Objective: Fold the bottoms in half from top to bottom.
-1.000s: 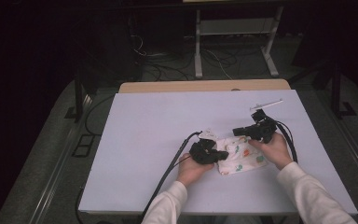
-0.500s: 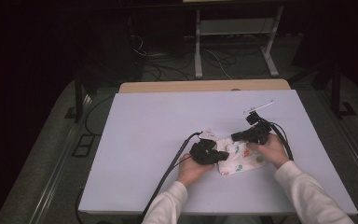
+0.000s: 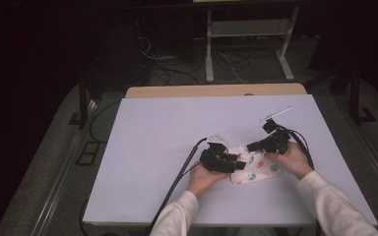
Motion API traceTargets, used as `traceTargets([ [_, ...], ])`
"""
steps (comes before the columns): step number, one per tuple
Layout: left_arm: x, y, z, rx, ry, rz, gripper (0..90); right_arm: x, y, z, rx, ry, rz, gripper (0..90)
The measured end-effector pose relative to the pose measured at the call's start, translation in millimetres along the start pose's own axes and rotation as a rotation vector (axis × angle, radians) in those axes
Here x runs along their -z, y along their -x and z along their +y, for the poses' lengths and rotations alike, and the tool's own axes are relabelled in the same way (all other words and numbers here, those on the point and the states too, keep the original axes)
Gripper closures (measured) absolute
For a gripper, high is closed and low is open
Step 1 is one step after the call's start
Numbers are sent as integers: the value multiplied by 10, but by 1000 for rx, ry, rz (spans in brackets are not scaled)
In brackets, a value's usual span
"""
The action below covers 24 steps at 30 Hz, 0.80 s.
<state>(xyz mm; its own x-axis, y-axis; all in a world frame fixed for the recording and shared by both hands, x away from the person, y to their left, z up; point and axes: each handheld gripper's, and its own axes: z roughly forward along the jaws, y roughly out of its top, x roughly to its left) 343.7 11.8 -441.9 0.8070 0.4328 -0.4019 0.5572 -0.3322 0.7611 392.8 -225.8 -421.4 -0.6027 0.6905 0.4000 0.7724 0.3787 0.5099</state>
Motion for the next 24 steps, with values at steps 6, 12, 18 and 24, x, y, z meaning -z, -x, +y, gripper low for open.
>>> traceTargets([
  [6,56,-42,32,41,46,16,366,89,-53,-97,5,22,17,884],
  [12,63,-65,30,48,22,67,271,152,-110,-204,19,37,31,884],
  [18,87,-77,45,53,46,99,205,181,-177,-322,40,35,32,884],
  [24,120,-104,53,68,53,118,152,217,-225,-418,43,32,44,884],
])
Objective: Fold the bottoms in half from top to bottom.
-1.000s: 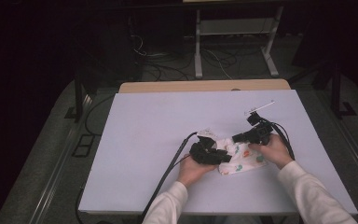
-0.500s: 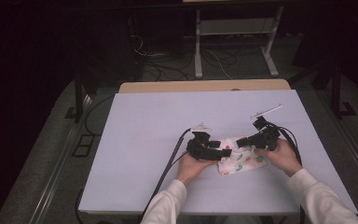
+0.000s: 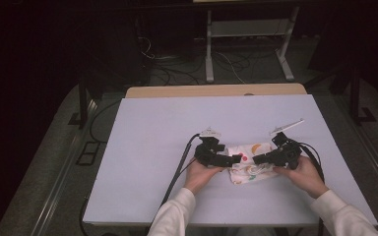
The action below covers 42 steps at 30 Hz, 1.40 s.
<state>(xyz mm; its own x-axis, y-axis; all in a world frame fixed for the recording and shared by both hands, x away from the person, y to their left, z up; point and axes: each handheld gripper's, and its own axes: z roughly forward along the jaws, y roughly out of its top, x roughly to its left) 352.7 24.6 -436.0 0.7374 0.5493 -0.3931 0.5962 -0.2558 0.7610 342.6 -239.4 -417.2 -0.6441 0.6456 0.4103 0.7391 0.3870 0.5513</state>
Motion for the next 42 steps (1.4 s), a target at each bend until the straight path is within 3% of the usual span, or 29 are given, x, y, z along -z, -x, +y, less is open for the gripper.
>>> traceTargets([
  [12,-14,-22,1,13,11,1,130,35,-61,-237,-14,-12,13,884],
  [23,3,-52,13,23,31,16,126,-4,-78,-350,-47,-7,7,884],
  [30,3,-71,18,28,43,21,122,-45,-117,-410,-40,-4,-3,885],
  [34,0,-73,23,20,46,25,117,-32,-145,-399,-40,-8,-4,881],
  [42,17,-89,42,7,40,24,117,110,-202,-263,-16,46,-1,776],
])
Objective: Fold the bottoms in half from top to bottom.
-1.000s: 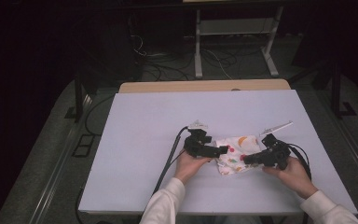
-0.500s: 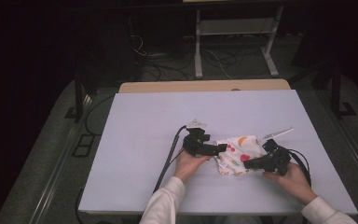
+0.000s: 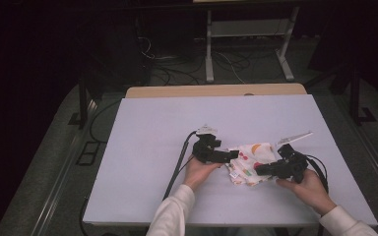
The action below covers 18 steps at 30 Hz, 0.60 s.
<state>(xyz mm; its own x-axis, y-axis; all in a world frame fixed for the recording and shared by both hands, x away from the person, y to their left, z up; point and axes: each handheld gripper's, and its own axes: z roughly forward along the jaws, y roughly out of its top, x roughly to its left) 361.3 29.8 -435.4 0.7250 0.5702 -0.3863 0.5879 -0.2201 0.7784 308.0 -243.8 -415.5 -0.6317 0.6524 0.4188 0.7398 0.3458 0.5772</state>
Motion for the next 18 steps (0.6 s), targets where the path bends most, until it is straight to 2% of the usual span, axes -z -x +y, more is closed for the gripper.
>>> traceTargets([
  [3,5,4,12,-13,-12,5,96,44,23,63,11,13,-9,695],
  [11,22,19,103,-39,-34,15,28,141,121,176,49,70,6,471],
  [15,32,17,150,-37,-25,14,23,183,166,232,69,93,6,361],
  [18,33,8,186,-35,-34,5,11,193,196,276,81,89,-3,249],
])
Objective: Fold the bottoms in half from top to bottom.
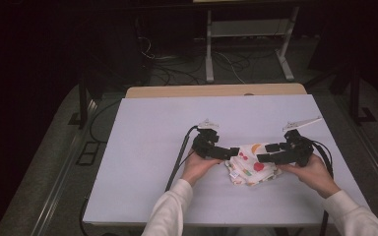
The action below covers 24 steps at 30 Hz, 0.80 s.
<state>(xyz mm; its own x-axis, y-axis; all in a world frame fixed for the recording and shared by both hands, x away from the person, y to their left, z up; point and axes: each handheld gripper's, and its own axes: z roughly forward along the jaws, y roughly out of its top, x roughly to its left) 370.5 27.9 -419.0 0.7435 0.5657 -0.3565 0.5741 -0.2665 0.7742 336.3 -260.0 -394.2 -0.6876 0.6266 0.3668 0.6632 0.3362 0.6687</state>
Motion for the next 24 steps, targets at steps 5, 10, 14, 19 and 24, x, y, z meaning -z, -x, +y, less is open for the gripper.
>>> traceTargets([
  [5,19,-10,59,5,3,-9,11,10,67,53,-6,8,-10,144],
  [10,26,-37,97,3,-5,-9,0,30,159,99,-16,20,-17,66],
  [14,29,-73,107,-4,-16,0,0,40,236,141,-16,23,-36,9],
  [19,38,-119,131,0,-18,1,0,58,325,193,-22,27,-34,0],
  [24,17,-179,133,11,-46,-23,0,67,417,241,-32,29,-32,0],
])
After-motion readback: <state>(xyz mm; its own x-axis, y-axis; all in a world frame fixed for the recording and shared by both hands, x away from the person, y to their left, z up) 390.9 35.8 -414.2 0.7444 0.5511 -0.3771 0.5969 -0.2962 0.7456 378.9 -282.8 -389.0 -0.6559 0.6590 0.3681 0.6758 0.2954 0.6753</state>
